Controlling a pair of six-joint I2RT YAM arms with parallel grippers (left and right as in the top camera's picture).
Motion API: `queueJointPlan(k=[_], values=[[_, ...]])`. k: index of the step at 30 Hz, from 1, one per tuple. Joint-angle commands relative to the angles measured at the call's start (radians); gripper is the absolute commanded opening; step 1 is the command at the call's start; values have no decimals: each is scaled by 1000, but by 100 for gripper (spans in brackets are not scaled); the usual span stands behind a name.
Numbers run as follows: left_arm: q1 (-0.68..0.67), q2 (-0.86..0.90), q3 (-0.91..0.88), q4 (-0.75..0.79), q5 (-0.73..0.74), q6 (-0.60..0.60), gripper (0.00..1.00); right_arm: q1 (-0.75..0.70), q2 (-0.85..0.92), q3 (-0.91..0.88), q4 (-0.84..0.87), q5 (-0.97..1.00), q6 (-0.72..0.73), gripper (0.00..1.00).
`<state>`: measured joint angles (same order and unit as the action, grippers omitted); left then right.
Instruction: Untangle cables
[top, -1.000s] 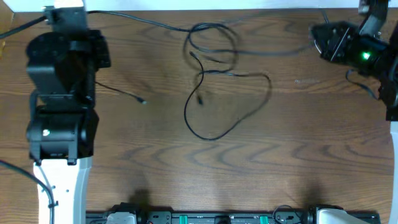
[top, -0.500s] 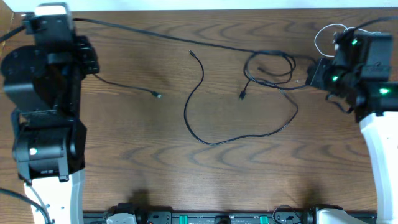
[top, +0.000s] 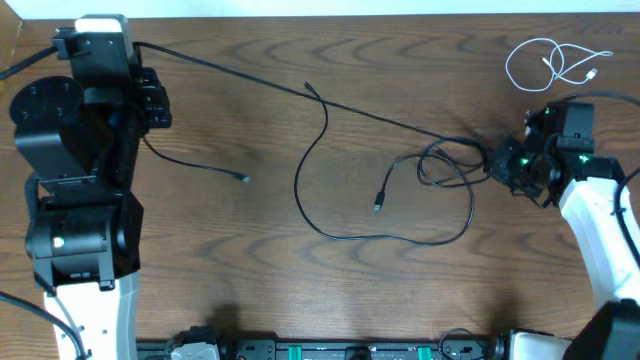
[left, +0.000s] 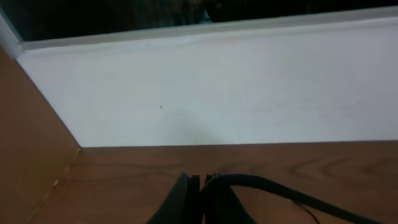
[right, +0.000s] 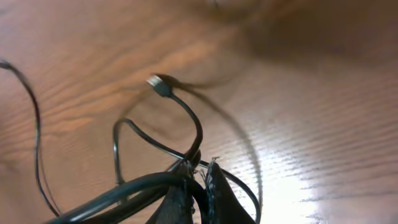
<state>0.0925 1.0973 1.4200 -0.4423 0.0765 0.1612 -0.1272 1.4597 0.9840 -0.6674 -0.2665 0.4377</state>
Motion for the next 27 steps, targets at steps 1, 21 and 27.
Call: queueJointPlan(k=[1, 21, 27], values=[[63, -43, 39, 56, -253, -21, 7, -63, 33, -31, -2, 287, 29, 1], [63, -31, 39, 41, -159, -42, 7, 67, 24, 38, 370, -404, -105, 99], [63, -31, 39, 30, -54, -52, 7, 189, 32, 38, 384, -251, -4, 99]])
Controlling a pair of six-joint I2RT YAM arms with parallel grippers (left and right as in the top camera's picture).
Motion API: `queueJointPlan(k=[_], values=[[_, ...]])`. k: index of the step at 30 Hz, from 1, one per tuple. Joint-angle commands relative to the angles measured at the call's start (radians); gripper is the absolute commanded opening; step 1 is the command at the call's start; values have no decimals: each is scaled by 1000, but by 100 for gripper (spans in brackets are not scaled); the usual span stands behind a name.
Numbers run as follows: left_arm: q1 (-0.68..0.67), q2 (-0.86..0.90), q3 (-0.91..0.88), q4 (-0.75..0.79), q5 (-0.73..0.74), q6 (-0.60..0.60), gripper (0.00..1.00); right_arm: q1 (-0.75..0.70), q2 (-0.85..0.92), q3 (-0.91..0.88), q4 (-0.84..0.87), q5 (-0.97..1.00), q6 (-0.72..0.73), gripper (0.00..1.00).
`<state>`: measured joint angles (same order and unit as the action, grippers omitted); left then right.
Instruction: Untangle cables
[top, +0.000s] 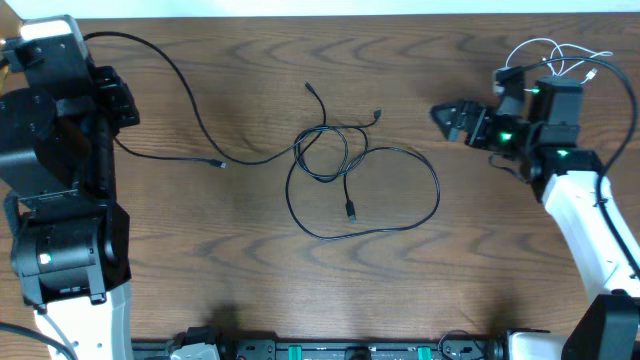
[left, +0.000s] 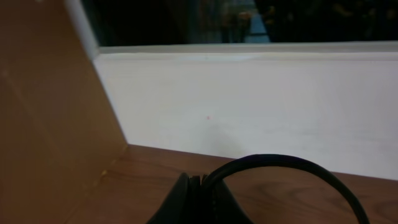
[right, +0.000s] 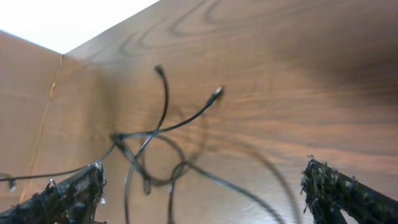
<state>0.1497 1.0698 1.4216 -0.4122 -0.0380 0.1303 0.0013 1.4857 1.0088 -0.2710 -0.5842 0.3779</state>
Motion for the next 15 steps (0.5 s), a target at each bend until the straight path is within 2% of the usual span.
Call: queueJointPlan(k=[1, 6, 9, 12, 15], values=[[6, -4, 37, 0, 61, -30, 7, 90, 12, 13, -17, 93, 54, 99], [6, -4, 37, -2, 94, -39, 7, 229, 70, 13, 50, 113, 18, 96], [6, -6, 37, -9, 174, -39, 7, 296, 137, 13, 139, 114, 29, 86], [6, -6, 37, -13, 242, -39, 7, 335, 206, 13, 196, 115, 43, 84], [6, -7, 37, -16, 283, -39, 7, 349, 262, 13, 242, 114, 57, 76]])
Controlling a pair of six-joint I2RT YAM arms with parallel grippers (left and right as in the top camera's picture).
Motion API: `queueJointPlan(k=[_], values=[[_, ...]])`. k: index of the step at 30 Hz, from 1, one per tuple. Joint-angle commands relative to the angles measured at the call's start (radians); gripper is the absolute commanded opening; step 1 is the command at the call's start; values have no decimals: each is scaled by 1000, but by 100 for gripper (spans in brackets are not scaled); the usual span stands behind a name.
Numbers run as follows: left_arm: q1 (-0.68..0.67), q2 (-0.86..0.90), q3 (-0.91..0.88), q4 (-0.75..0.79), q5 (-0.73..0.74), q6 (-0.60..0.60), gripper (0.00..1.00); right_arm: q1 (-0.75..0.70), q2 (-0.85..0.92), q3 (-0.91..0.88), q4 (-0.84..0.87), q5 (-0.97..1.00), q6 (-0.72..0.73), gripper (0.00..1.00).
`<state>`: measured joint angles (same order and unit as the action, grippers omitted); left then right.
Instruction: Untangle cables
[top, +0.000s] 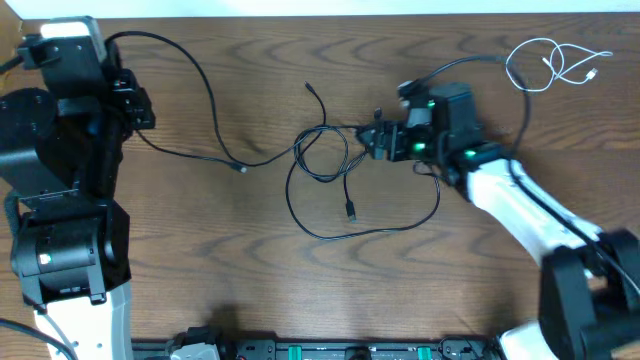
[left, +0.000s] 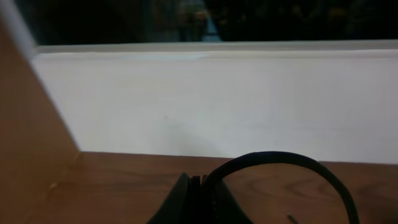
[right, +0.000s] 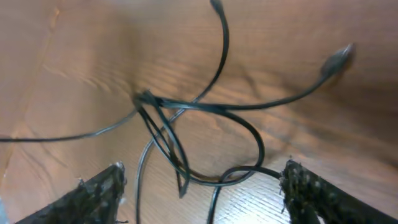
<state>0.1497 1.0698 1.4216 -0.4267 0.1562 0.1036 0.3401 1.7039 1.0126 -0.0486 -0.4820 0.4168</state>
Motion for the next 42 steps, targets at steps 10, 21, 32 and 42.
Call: queueJointPlan(k=[10, 21, 32, 42], values=[[1, -15, 37, -6, 125, -35, 7, -6, 109, 10, 142, 10, 35, 75], [-5, -15, 37, -6, 150, -39, 7, -3, 148, 10, 143, 64, 40, 72], [-5, -21, 37, -6, 150, -38, 7, 17, 265, 10, 299, 19, 99, 68], [-5, -22, 37, -6, 150, -39, 7, 21, 307, 10, 311, 20, 114, 26]])
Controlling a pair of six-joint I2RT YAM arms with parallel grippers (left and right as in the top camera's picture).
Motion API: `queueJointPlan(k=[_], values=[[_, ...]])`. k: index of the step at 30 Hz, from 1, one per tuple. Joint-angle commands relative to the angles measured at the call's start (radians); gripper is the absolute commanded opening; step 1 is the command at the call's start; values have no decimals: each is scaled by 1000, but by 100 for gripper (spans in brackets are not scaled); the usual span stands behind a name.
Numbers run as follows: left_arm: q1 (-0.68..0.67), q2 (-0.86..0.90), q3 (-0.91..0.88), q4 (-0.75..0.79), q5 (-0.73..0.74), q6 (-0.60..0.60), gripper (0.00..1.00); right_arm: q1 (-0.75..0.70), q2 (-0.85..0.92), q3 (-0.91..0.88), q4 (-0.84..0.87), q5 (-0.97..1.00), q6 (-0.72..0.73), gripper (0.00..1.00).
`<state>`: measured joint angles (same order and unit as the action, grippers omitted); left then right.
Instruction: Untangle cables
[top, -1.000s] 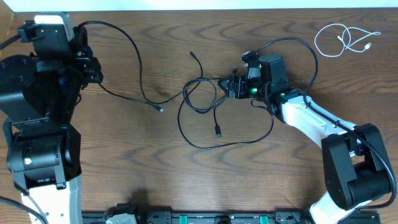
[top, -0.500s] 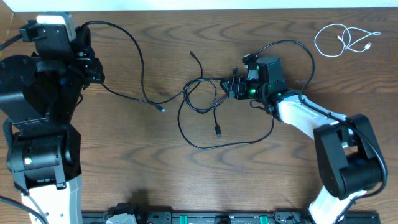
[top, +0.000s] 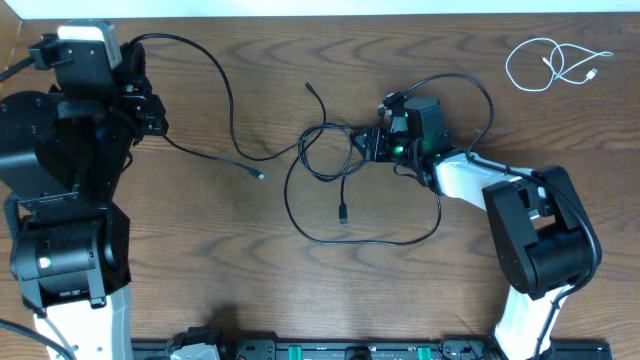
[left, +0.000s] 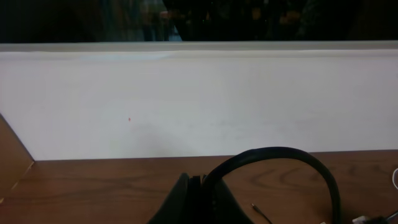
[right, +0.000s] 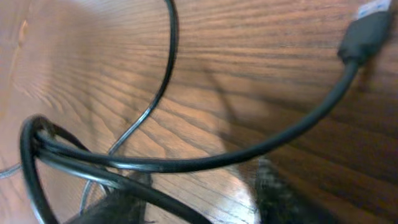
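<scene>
Several black cables (top: 325, 150) lie knotted in loops at the table's middle. One plug end (top: 342, 213) lies inside the big loop. My left gripper (top: 155, 110) at the far left is shut on a black cable (left: 280, 152) that arcs over the wood to a loose tip (top: 260, 176). In its wrist view the left gripper (left: 200, 183) shows closed fingers with the cable beside them. My right gripper (top: 372, 143) sits low at the knot's right side. It is the open right gripper (right: 199, 199), with two strands running between its fingers; a plug (right: 367, 31) lies ahead.
A coiled white cable (top: 555, 62) lies at the far right corner. A white wall (left: 199, 106) runs along the table's far edge. The right arm's own cable (top: 470, 85) loops behind its wrist.
My right gripper has moved closer and lower onto the knot, its fingers now straddling the strands. The left gripper shifted slightly right, and its cable's loose tip lies a little further right.
At first both grippers were shut, a black cable stretched taut between them across the table. Then the right gripper was open up by the white cable, the bundle lying slack in the middle. Then it stood open beside the knot, and now it sits on it.
</scene>
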<state>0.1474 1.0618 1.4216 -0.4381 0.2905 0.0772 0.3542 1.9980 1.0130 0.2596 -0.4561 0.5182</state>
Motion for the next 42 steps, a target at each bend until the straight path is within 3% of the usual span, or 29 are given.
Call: queueJointPlan(k=[1, 7, 8, 12, 13, 15, 29, 42], values=[[-3, -14, 37, 5, 16, -12, 7, 8, 13, 9, 3, -6, 13, 1], [-3, -11, 37, 1, 16, -12, 8, -7, 0, 10, 177, -167, 48, 1], [-3, -9, 37, -2, 16, -12, 14, -19, -14, 10, 219, -177, 92, 1], [-3, -3, 37, -5, 16, -14, 56, -64, -80, 10, 301, -235, 160, 1], [-3, -1, 37, -5, 16, -27, 78, -74, -97, 10, 318, -261, 170, 1], [-3, 4, 37, -3, 40, -58, 86, -89, -140, 10, 336, -313, 186, 1], [-5, 150, 37, 66, 559, -56, 91, -81, -381, 10, 321, -426, 211, 1], [-185, 253, 37, 74, 618, -45, 91, -82, -525, 10, 404, -407, 265, 1]])
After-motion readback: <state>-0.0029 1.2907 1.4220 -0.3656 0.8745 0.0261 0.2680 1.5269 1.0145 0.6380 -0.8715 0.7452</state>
